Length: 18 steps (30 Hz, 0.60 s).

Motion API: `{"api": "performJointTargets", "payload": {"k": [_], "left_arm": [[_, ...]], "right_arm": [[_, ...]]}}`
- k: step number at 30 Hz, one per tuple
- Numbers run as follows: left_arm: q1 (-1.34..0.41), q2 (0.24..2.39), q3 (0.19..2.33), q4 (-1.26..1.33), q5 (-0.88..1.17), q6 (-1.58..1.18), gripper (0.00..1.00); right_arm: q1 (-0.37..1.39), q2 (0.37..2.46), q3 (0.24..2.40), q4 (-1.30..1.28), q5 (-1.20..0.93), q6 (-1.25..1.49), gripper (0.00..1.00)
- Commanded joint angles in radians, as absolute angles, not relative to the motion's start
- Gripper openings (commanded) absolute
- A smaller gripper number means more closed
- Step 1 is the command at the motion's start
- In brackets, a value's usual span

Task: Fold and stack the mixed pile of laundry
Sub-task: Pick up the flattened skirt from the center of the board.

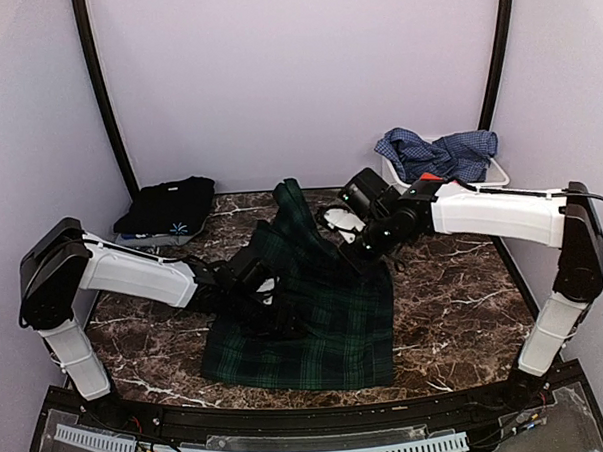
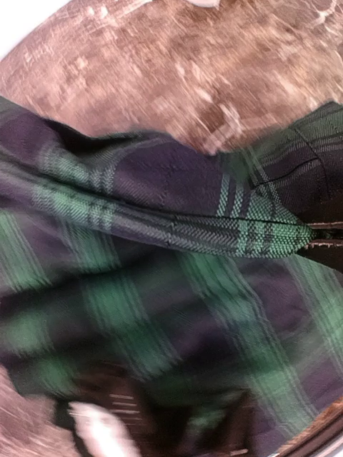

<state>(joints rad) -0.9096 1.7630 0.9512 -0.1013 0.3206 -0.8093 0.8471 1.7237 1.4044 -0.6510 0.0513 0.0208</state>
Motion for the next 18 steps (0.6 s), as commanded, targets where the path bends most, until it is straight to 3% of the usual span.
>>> {"api": "performJointTargets", "payload": {"k": [1,4,7,9,13,18], "left_arm": [[-0.909,1.608,0.856,-0.168,0.238,-0.787,0.68],[-0.907,1.438,0.887,-0.219,0.151,-0.743,0.71],[-0.878,1.361,0.972,-0.306,0.058,-0.714,0.81],[-0.837,1.372,1.028,-0.305,0.041,-0.724,0.89],[-0.812,1.484,1.136,-0.320,0.039,-0.744,0.96],[-0.811,1.584,1.185,-0.316,0.033,-0.829,0.96]], "right_arm": [[0.923,1.653,1.230,-0.624,0.115,0.081,0.00],[0.929,1.652,1.127,-0.586,0.123,0.109,0.00],[0.934,1.633,1.058,-0.540,0.116,0.123,0.00],[0.934,1.628,1.046,-0.523,0.115,0.129,0.00],[0.933,1.652,1.083,-0.524,0.125,0.121,0.00],[0.930,1.679,1.142,-0.535,0.152,0.109,0.00]]}}
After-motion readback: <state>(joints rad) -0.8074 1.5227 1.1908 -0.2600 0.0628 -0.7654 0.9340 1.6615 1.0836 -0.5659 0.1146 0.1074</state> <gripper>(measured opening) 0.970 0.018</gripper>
